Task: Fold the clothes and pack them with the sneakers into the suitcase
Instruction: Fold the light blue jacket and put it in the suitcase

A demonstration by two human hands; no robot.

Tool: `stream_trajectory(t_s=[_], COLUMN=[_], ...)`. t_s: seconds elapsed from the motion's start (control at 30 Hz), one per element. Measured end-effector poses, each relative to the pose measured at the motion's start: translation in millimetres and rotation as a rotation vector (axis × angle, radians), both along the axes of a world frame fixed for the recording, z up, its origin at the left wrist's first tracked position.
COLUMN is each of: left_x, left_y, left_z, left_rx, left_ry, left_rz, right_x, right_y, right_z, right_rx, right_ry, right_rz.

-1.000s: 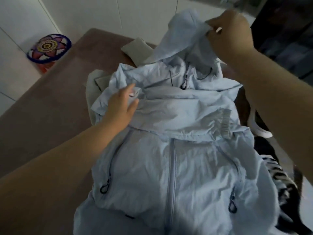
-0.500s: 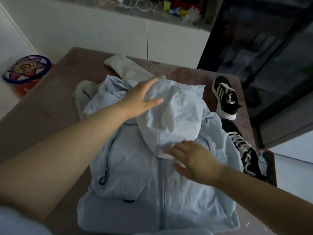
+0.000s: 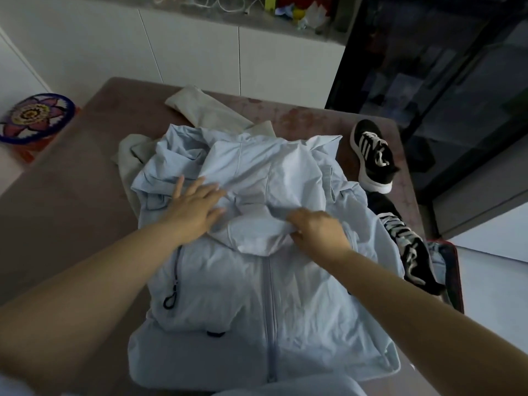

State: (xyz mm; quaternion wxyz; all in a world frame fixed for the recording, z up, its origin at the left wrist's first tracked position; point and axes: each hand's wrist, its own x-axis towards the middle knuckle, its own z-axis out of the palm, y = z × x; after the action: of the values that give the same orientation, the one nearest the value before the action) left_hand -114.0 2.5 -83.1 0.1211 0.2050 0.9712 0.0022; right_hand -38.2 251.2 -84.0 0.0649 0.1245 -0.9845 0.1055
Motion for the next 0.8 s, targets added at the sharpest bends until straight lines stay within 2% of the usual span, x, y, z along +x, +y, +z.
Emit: stream_trajectory(t_s=[0.03, 0.1, 0.13, 0.2, 0.23, 0.27, 0.33, 0.37, 0.43, 0.5, 0.6, 0.67, 0.8], left_x=[-5, -16, -21, -31, -37, -45, -65, -76, -100, -124, -154, -172, -189], left_y=[-4, -9, -10, -11, -13, -14, -16, -15, -12, -7, -2, -3, -7], left_z=[3, 5, 5, 2, 1, 2, 7, 11, 17, 23, 24, 20, 3], left_rx=[0.029, 0.011, -0.020, -0.037, 0.006, 0.077, 0.187, 0.211, 0.228, 0.211, 0.187, 0.157, 0.065], left_ry=[0.036, 0.012, -0.037, -0.097, -0.071, 0.001, 0.183, 0.237, 0.269, 0.268, 0.246, 0.204, 0.047], left_rz=[0.011, 0.044, 0.047, 0.028, 0.014, 0.004, 0.007, 0.017, 0.062, 0.134, 0.219, 0.239, 0.276], right_x=[-5, -13, -17, -20, -22, -26, -48, -68, -111, -150, -186, -204, -231], right_y=[1, 0, 1, 6, 12, 18, 31, 41, 64, 81, 90, 89, 87], right_z=[-1, 0, -4, -5, -1, 6, 26, 33, 39, 39, 33, 30, 16], right_rx=[-0.032, -0.035, -0.028, 0.012, -0.006, -0.105, -0.433, -0.509, -0.412, -0.297, -0.249, -0.295, -0.027], right_ry=[0.106, 0.163, 0.097, -0.197, -0.331, -0.396, -0.315, -0.256, -0.209, -0.287, -0.355, -0.407, -0.609], right_rz=[-0.012, 0.038, 0.107, 0.218, 0.223, 0.196, 0.046, -0.054, -0.196, -0.254, -0.215, -0.170, -0.134])
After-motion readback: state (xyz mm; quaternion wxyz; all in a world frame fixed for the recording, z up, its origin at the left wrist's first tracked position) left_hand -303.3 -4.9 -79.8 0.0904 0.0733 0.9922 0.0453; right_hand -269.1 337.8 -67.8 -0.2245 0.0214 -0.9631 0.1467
